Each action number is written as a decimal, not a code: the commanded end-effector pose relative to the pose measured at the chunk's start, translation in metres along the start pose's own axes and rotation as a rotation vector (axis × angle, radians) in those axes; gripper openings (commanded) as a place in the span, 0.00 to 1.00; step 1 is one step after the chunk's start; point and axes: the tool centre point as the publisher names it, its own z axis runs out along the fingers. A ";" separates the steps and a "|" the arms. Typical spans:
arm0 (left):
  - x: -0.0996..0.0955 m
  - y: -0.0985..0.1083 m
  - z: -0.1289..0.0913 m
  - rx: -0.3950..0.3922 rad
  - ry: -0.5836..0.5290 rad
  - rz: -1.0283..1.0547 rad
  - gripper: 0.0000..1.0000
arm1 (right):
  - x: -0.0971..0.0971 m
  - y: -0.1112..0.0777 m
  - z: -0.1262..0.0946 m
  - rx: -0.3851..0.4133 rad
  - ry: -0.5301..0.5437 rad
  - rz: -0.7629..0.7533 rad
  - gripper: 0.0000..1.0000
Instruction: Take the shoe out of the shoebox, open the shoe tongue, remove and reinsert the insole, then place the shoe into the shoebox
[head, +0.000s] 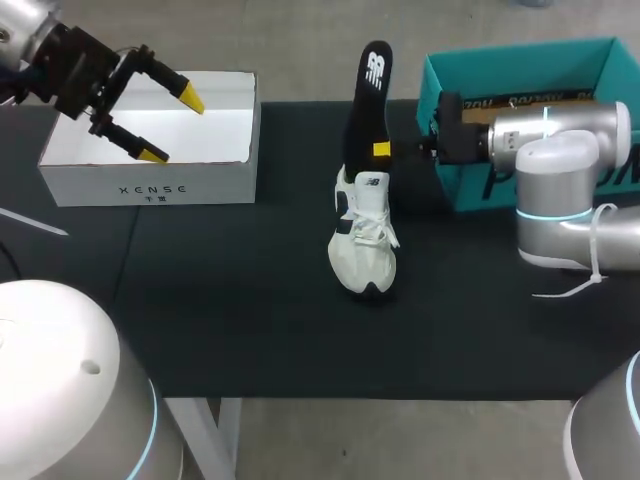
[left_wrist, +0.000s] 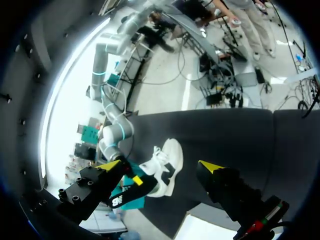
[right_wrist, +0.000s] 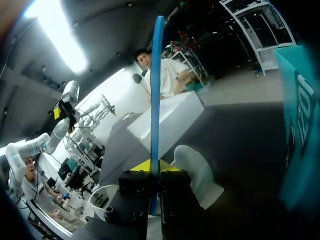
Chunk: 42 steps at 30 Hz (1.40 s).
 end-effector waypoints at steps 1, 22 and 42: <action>0.000 0.000 0.000 0.000 0.004 0.000 1.00 | 0.000 0.009 0.003 -0.003 -0.005 -0.008 0.00; 0.000 0.000 0.000 0.000 0.004 0.000 1.00 | 0.041 0.050 -0.009 -0.087 -0.025 -0.071 0.00; 0.000 0.000 0.000 0.000 0.004 0.000 1.00 | 0.046 0.043 -0.002 -0.101 -0.012 -0.051 0.00</action>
